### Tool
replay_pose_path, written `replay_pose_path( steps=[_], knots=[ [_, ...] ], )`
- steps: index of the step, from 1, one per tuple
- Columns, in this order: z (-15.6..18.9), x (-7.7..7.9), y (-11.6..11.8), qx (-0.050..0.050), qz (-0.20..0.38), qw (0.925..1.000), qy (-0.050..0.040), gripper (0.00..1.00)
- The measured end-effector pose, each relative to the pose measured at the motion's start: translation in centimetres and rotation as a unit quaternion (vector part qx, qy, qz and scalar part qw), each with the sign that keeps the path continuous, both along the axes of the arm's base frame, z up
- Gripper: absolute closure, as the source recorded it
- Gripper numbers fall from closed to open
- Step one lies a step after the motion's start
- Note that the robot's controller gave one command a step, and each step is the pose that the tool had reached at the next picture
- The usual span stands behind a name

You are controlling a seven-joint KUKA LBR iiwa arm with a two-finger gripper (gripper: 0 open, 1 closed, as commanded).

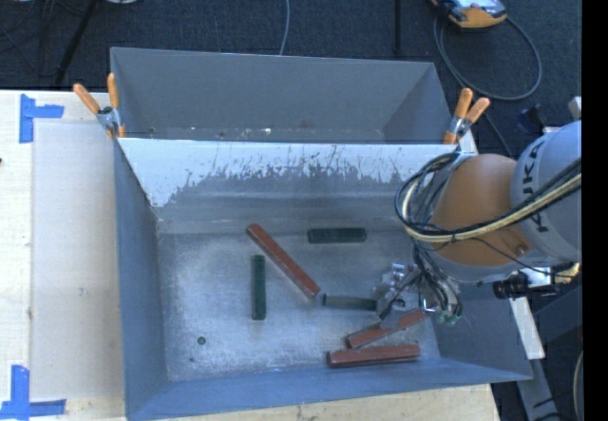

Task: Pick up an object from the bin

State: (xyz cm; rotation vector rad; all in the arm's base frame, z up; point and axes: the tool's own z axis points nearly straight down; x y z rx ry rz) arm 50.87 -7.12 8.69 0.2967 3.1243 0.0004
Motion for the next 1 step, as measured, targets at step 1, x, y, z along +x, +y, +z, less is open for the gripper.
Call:
replay_pose_path(
  steps=[1],
  knots=[
    [1.54, -2.05, -1.64, 0.002, 0.001, 1.0, 0.0051, 1.0]
  ],
)
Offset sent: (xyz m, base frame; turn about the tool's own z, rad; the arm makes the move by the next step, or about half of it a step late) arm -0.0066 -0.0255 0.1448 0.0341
